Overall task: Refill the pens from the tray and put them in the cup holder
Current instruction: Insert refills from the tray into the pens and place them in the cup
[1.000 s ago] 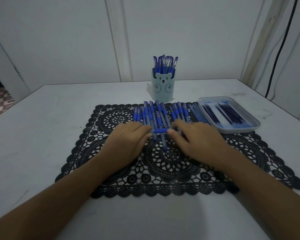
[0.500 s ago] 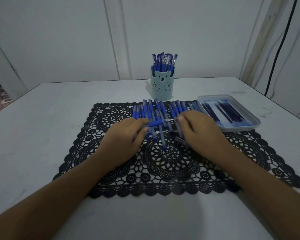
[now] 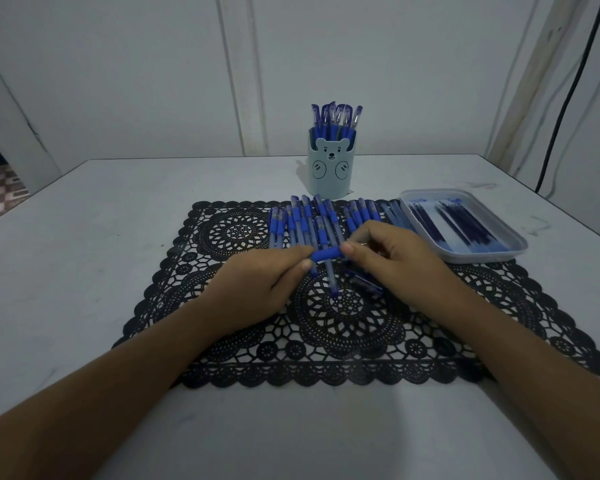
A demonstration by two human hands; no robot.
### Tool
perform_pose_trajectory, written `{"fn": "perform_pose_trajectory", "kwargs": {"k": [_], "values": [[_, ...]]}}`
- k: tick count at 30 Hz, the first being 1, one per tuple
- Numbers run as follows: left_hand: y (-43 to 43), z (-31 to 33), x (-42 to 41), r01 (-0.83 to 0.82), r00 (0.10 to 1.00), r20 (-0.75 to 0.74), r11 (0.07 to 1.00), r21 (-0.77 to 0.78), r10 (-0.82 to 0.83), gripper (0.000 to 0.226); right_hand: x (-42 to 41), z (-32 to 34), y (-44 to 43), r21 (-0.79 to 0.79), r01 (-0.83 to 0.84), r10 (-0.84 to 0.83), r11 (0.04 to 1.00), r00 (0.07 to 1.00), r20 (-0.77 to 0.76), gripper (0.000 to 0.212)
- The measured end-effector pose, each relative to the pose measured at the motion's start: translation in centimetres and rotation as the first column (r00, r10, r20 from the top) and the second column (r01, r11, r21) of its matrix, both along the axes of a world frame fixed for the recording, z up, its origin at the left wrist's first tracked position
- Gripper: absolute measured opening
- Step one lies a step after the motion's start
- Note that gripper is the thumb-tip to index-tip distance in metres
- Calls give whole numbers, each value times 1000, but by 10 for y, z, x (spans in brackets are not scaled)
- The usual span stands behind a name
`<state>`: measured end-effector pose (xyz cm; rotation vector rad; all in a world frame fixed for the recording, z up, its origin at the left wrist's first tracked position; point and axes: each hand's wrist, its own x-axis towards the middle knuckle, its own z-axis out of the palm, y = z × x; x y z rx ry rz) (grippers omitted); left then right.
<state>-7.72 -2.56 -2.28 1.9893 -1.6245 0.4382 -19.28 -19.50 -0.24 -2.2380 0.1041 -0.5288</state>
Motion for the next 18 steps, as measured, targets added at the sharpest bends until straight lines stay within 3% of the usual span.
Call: {"fn": "perform_pose_trajectory", "kwargs": {"k": [4, 7, 9, 13, 17, 18], "values": [[-1, -1, 1, -33, 999, 28, 999, -18, 34, 34, -1, 0, 0, -45, 56, -56, 997, 998, 2, 38], [-1, -3, 1, -39, 997, 66, 998, -41, 41, 32, -1, 0, -5, -104, 28, -31, 994, 999, -31, 18], [0, -3, 1, -45, 995, 83, 997, -68, 50, 33, -1, 0, -7, -63, -3, 1, 998, 1000, -18, 2], [0, -2, 0, 9, 994, 113, 998, -57, -2, 27, 1, 0, -7, -14, 52, -52, 999, 999, -3, 29], [-1, -1, 0, -18, 996, 82, 999, -46, 22, 29, -1, 0, -9, -69, -9, 7, 998, 1000, -27, 2], [-1, -1, 1, -24, 996, 81, 999, -43, 27, 29, -1, 0, -8, -60, -19, 18, 998, 1000, -22, 9]]}}
